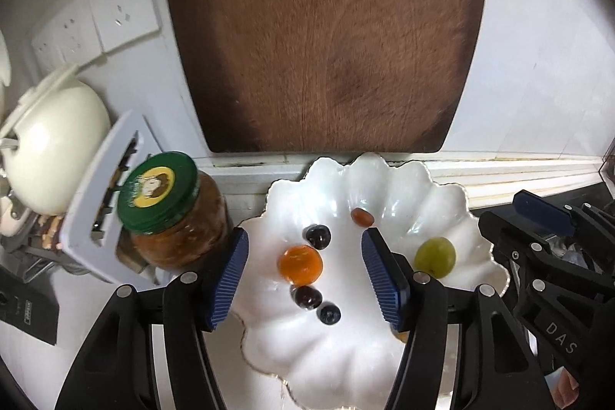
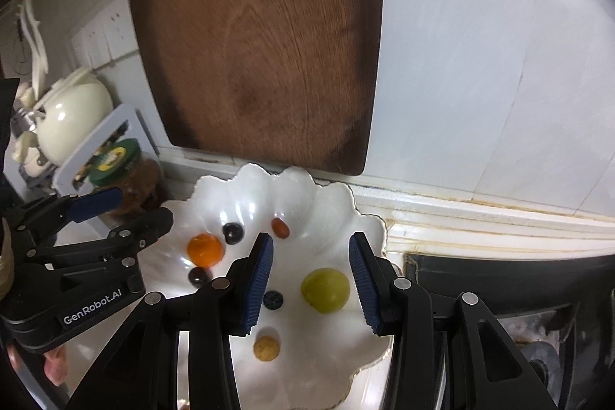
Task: Organize fruits
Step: 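Withdraw both tools from the bowl back toward the last fruits on the counter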
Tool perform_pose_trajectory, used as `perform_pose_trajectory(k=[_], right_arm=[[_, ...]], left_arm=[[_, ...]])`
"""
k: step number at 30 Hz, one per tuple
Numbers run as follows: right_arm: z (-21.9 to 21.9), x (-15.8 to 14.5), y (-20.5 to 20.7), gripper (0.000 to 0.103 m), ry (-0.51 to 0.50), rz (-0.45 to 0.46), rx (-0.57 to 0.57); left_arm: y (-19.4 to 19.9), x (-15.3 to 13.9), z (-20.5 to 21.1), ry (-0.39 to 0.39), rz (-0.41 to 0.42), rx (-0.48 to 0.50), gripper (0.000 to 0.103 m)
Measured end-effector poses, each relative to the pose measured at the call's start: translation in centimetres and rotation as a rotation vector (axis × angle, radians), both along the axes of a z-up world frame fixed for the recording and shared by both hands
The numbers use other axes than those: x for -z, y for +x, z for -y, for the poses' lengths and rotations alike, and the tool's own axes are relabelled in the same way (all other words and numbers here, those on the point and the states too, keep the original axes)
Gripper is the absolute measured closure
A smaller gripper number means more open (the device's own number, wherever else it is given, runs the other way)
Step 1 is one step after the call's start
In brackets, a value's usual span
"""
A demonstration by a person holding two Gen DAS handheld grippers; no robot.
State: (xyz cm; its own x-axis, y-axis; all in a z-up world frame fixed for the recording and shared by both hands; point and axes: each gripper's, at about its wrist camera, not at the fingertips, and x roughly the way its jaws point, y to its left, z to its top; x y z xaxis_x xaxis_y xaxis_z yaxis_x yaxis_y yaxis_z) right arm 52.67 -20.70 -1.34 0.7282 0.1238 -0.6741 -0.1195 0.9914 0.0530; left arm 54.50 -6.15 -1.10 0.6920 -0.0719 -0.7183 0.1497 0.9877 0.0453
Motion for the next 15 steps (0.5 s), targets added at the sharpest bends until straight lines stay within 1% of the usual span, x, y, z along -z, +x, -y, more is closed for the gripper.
perform_pose_trajectory(k=[5,10,15], right_arm=[[-0.5,-1.6,-2.5,0.061,-0.014,0.054,-0.012],[-1.1,-2.8,-4.8,0.06,-0.005,0.092,-0.032],[-1.7,-3.7,-7.3,0.06,-0.004,0.132,-0.042]], left_arm=[[-2.4,-1.4,-0.9,-0.004,0.05,-0.011,0.04],[-5.1,-2.8,-1.7,-0.002,0.094,-0.017,0.037],[-8.0,-3.6,-1.9,0.018,0.143,-0.009,0.037]])
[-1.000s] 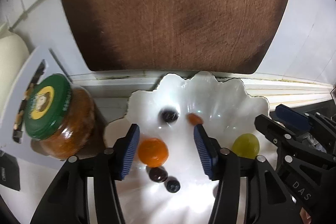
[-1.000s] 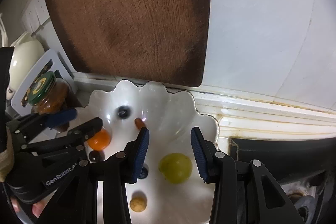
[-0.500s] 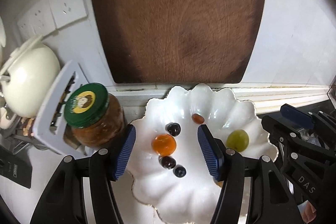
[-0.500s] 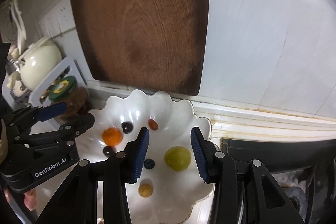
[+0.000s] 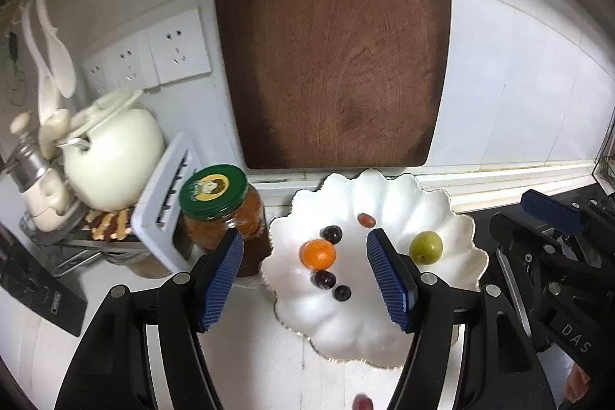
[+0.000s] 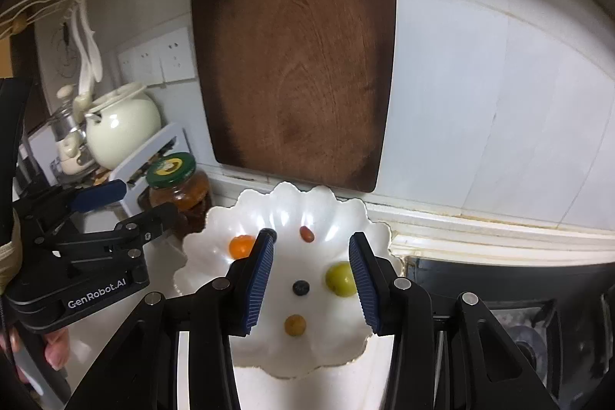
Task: Organize fruits
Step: 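Withdraw both tools from the bowl back toward the last fruits on the counter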
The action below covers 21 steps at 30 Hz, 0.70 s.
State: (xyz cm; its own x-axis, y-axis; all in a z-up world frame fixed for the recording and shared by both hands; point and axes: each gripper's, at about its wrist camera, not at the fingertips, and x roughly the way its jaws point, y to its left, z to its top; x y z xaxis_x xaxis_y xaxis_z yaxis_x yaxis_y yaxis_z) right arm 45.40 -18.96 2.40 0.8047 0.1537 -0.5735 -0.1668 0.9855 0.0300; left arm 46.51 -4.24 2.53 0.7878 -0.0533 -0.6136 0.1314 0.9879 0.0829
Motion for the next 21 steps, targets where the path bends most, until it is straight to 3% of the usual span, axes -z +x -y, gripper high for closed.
perform_pose_trajectory(k=[6,12,21], right_arm=[[-0.3,-0.5,-2.9,0.061,0.014,0.025,-0.025],[-0.5,-0.8,-5.6,0.061,0.006,0.056,-0.042],[-0.8,-0.9,-9.5,0.06,0.014,0.096,-0.063]], left_arm=[[-3.5,-0.8,-0.6,0.022,0.037,0.014,0.035],[-6.4,-1.2,-1.5,-0.008,0.042,0.022,0.033],[-11.0,-1.2,-1.7,0.034,0.085,0.05,0.031]])
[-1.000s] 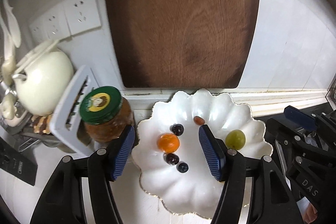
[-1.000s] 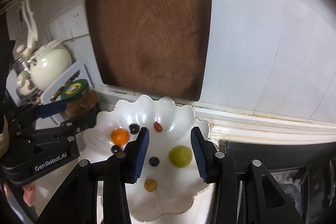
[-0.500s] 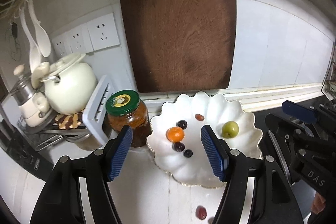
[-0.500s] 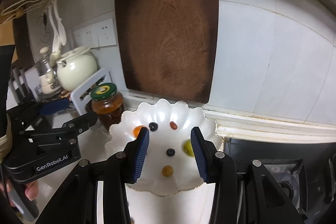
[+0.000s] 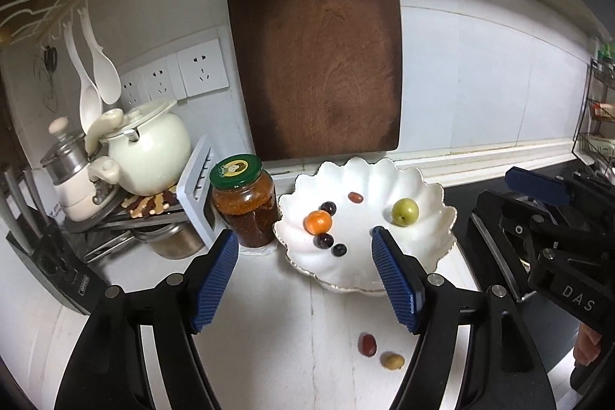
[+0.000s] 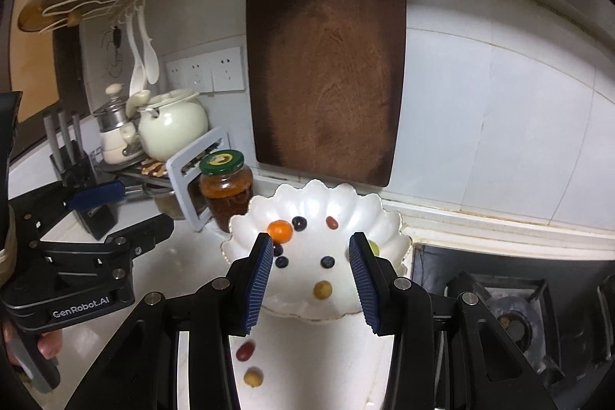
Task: Organize fruits
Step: 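Withdraw both tools from the bowl back toward the last fruits on the counter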
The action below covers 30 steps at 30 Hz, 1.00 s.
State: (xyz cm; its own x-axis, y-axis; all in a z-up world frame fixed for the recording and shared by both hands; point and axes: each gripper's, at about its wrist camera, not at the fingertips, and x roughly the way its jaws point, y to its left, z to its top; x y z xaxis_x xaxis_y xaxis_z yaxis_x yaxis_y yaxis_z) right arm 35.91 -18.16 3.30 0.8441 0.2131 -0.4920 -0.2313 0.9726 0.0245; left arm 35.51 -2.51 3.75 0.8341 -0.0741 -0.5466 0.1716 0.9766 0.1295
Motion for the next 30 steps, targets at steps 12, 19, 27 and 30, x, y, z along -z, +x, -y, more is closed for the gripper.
perform_pose_trajectory(k=[12,19,27,30], right_arm=[[-1.1,1.8,-3.9,0.061,-0.008,-0.01,-0.045],[-1.8,3.0,-4.9,0.061,-0.019,-0.016,-0.068],[-2.5,4.9,-5.7,0.061,-0.031,-0.031,-0.068],[-2.8,6.0,-5.6,0.061,-0.046,-0.067,-0.07]], left_arm=[[-3.7,1.7,-0.8,0.002,-0.008,0.023,0.031],[-4.6,3.2,-1.7,-0.033,-0.043,0.017,0.031],[-5.2,5.4,-2.4,-0.025,-0.067,0.025,0.031],[-5.4,6.2,-2.6,-0.007,-0.07,0.028,0.032]])
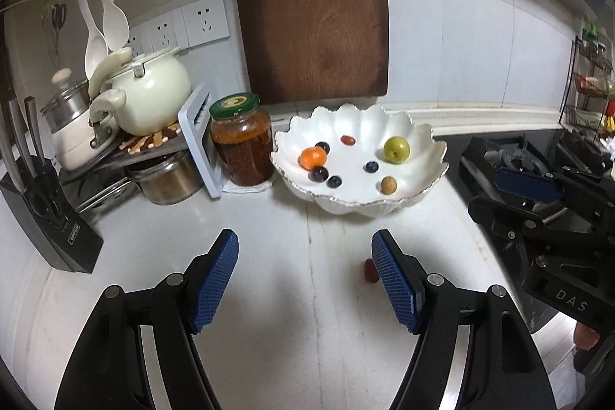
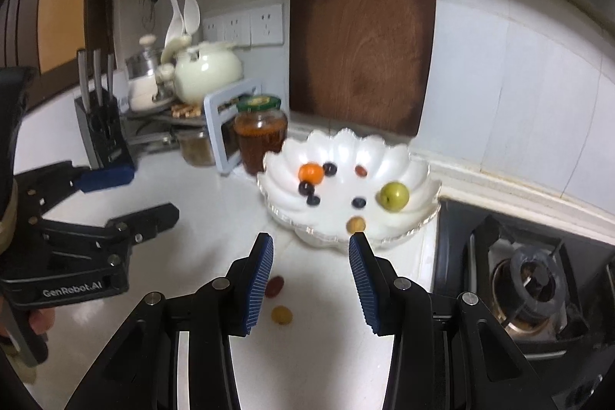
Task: Organize fruits
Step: 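Withdraw both tools from the bowl back toward the last fruits on the counter, then move the right tool to the brown round fruit while the left approaches the red date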
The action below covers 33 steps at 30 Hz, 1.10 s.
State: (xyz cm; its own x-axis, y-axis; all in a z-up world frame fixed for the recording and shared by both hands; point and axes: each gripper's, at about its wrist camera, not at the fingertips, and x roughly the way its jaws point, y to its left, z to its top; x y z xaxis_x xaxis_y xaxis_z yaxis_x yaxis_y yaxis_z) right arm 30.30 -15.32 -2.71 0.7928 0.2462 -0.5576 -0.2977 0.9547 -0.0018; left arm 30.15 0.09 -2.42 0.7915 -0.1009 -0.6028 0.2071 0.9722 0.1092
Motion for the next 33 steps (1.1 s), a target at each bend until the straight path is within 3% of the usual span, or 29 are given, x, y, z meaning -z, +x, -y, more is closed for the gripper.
perform_pose_trajectory(k=[13,22,33], right_arm=[[-0.8,4.0,0.3,0.061,-0.011,-0.101,-0.04],[-1.5,6.6,1.2,0.061,-0.017,-0.165,-0.053],[-2.2,9.6,2.3,0.061,-0.026,-0.23,-0.071]], left_arm=[[0.9,3.5,0.2,0.01,-0.057,0.097,0.033],[2.5,6.4,0.5,-0.008,-0.13,0.174,0.041],[5.0,8.9,1.2,-0.046,-0.216,0.284,0.062]])
